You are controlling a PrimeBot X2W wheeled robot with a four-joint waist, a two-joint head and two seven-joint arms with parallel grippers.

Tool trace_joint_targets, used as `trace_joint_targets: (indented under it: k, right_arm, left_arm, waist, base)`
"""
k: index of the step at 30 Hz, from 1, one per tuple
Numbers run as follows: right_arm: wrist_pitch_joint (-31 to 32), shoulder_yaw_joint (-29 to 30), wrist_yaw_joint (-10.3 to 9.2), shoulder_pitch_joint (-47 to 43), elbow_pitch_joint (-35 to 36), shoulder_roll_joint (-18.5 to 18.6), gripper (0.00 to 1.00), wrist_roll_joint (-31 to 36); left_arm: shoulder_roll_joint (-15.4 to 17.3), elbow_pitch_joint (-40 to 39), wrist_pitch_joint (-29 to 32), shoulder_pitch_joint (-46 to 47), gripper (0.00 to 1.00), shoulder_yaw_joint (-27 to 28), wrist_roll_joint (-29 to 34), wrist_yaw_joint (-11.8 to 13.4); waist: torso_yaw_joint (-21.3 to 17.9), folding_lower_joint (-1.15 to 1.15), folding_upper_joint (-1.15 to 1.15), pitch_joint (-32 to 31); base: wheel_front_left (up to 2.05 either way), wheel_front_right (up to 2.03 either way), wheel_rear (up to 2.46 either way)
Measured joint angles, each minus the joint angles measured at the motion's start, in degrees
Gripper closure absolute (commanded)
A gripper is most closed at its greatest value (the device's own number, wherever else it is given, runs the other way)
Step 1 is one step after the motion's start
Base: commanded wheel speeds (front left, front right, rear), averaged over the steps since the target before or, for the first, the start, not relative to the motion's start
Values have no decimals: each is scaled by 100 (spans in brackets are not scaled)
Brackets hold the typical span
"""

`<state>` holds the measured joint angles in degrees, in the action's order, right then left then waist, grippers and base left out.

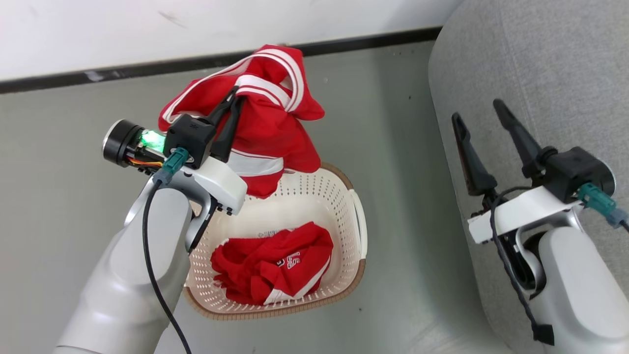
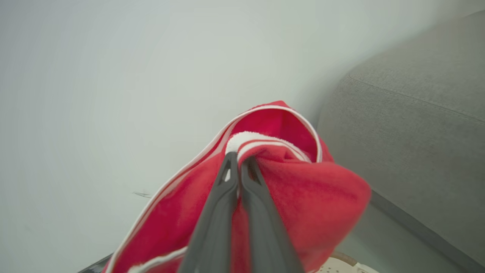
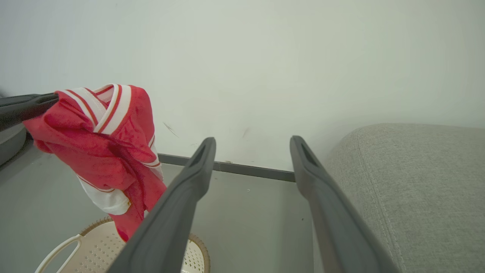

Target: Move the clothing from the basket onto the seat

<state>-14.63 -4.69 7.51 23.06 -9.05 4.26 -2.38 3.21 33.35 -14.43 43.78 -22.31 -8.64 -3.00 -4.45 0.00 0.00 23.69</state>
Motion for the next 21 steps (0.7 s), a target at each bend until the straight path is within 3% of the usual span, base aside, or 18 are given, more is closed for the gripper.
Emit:
trace_joint_targets:
  k: [10,21]
  right_arm:
    - [0,-435,0,-244,-165,224,0,-1]
    - [0,-1393,0,-322,-454,592,0,-8]
  left_arm:
    - [-25,-248,187,1,100,-174,-146,-178]
    - [-99,-631,578,0,100,-465,-399,-327]
  waist:
    - [44,0,0,-552]
    - [74,0,0,-1178]
  base:
    - [0,0,0]
    - [0,0,0]
